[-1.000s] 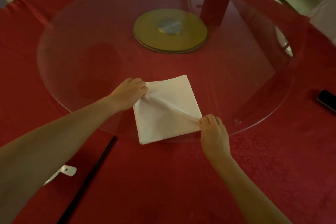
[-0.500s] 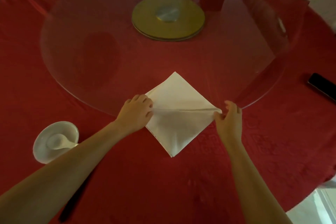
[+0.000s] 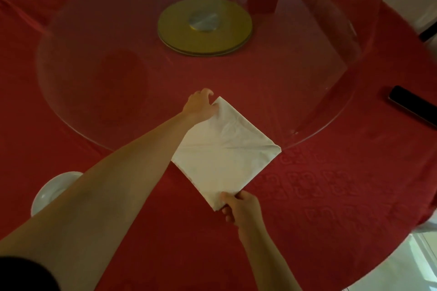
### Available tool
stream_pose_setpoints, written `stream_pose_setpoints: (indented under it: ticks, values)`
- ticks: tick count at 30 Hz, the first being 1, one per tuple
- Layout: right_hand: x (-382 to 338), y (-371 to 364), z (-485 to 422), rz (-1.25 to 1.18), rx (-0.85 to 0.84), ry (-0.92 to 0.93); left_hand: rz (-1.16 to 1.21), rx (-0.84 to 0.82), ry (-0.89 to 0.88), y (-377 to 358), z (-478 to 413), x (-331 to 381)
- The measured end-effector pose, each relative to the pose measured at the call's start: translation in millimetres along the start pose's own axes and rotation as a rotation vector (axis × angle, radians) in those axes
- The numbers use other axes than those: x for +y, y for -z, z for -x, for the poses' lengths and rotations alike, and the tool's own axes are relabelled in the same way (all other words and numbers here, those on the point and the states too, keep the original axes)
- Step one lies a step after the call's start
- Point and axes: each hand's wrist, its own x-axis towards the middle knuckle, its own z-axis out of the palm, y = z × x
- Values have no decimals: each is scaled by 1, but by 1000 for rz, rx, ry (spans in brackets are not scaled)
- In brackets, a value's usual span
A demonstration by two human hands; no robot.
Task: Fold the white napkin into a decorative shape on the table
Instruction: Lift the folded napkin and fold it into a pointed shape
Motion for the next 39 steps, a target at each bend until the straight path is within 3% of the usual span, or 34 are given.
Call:
stream_pose_setpoints:
  ticks: [3, 8, 14, 19, 27, 36, 39]
  values:
    - [-2, 3, 5, -67, -43, 24, 46, -62, 53, 1, -8, 8]
    - [-3, 16, 20, -216, 88, 135, 178, -246, 44, 16, -8, 14]
    - [-37, 56, 20, -69, 337, 418, 508, -167, 69, 52, 5, 18]
    - [-84, 77, 12, -93, 418, 529, 742, -92, 100, 86, 13, 23]
    - [-134, 101, 6, -282, 219, 617, 979, -20, 165, 122, 29, 21]
    - [-178, 111, 1, -13, -10, 706, 1090, -23, -14, 156, 49, 19]
    - [-195, 116, 1, 240, -18, 753, 916, -63, -154, 171, 55, 19]
